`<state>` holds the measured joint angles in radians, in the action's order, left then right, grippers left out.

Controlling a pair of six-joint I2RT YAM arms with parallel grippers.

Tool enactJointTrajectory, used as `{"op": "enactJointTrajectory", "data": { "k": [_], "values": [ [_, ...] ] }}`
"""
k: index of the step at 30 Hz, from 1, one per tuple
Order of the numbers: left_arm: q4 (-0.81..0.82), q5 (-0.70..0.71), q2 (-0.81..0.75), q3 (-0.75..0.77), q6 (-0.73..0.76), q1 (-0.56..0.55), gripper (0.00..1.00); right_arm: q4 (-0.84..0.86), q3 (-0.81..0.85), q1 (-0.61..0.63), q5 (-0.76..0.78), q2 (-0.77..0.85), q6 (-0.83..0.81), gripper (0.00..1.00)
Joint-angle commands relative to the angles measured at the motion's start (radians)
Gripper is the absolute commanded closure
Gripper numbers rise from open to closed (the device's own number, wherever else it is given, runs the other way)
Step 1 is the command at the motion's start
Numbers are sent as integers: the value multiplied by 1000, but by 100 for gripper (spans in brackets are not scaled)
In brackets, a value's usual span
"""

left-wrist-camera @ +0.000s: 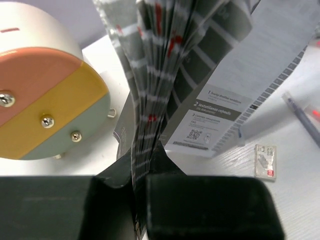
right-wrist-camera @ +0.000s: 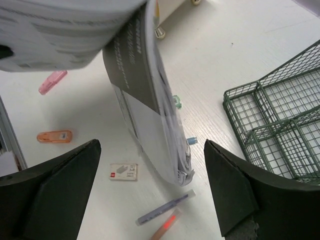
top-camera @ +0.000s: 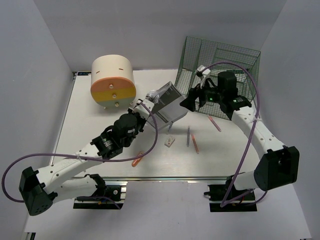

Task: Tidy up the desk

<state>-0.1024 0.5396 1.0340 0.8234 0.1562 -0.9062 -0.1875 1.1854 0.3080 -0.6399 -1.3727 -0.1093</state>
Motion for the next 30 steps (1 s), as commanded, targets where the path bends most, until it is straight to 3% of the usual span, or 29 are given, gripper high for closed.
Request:
{"op": "enactJointTrajectory", "data": {
  "k": [1, 13, 19, 23, 26, 30],
  "values": [
    [109, -21, -87, 11, 9, 1, 100, -23, 72, 0, -26, -28, -82, 11],
    [38, -145, -146, 20, -1, 1, 100, -53, 134, 3, -132, -81, -144, 11],
    [70, -171, -155, 14, -10, 1, 100, -128, 140, 14, -219, -83, -151, 25],
    [95, -187, -146, 17, -17, 1, 100, -188, 128, 17, -239, -56, -136, 40],
    [130, -191, -132, 20, -18, 1, 100, -239, 134, 25, -239, -32, -125, 44],
    [151, -198, -118, 23, -23, 1, 100, -306, 161, 26, -291, 15, -131, 33]
  ]
}}
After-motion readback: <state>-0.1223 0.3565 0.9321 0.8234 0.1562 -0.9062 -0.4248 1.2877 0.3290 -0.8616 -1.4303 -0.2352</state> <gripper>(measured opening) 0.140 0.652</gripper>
